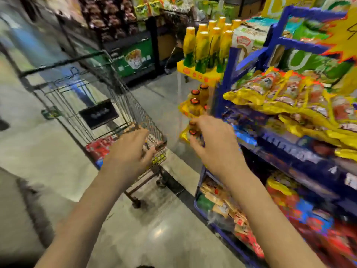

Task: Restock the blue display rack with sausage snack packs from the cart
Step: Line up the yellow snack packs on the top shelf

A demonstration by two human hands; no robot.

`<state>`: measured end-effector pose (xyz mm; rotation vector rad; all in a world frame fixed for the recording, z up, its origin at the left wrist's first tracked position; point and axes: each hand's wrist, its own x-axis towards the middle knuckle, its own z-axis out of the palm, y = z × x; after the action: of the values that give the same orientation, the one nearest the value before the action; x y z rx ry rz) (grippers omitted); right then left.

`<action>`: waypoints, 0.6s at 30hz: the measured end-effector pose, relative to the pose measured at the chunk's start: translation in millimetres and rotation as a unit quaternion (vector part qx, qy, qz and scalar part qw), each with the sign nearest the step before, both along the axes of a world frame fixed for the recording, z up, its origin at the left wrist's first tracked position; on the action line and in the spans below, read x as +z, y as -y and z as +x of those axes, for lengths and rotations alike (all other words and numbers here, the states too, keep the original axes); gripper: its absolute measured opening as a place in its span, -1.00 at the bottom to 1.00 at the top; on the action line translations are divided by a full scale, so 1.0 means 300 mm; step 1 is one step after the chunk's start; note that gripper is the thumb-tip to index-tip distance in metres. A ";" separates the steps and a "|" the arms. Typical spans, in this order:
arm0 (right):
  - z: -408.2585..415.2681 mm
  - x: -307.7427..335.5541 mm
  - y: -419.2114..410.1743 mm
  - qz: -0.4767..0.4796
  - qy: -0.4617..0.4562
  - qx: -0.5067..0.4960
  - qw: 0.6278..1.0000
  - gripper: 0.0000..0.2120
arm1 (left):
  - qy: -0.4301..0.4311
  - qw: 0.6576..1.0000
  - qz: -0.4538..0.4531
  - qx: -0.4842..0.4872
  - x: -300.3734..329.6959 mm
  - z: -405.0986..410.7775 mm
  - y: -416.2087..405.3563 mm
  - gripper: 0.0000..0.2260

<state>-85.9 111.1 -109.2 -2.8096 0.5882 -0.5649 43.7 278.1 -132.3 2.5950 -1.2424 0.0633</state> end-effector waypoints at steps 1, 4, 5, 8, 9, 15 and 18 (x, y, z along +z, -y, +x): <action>0.045 -0.061 -0.050 0.008 -0.029 0.025 0.999 -0.65 | -0.004 1.000 0.012 0.019 -0.044 0.018 -0.075 -0.55; 0.146 -0.250 -0.183 0.047 -0.109 0.083 0.990 -0.50 | -0.056 0.994 0.061 0.073 -0.165 0.060 -0.277 -0.52; 0.175 -0.304 -0.221 0.053 -0.142 0.092 0.984 -0.48 | -0.074 0.991 0.076 0.084 -0.198 0.074 -0.333 -0.51; 0.249 -0.398 -0.330 0.072 -0.194 0.119 0.971 -0.58 | -0.108 0.981 0.120 0.111 -0.310 0.146 -0.491 -0.41; 0.273 -0.418 -0.366 0.088 -0.207 0.118 0.967 -0.59 | -0.116 0.978 0.128 0.117 -0.352 0.180 -0.538 -0.37; 0.429 -0.568 -0.555 0.146 -0.229 0.063 0.960 -0.47 | -0.178 0.968 0.158 0.086 -0.442 0.394 -0.683 -0.46; 0.500 -0.619 -0.601 0.183 -0.276 0.051 0.942 -0.45 | -0.181 0.968 0.166 0.058 -0.456 0.521 -0.690 -0.47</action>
<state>64.0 291.2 -294.8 -2.5936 0.5628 0.3415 200.2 485.1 -269.0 2.7808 -1.0382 -0.6197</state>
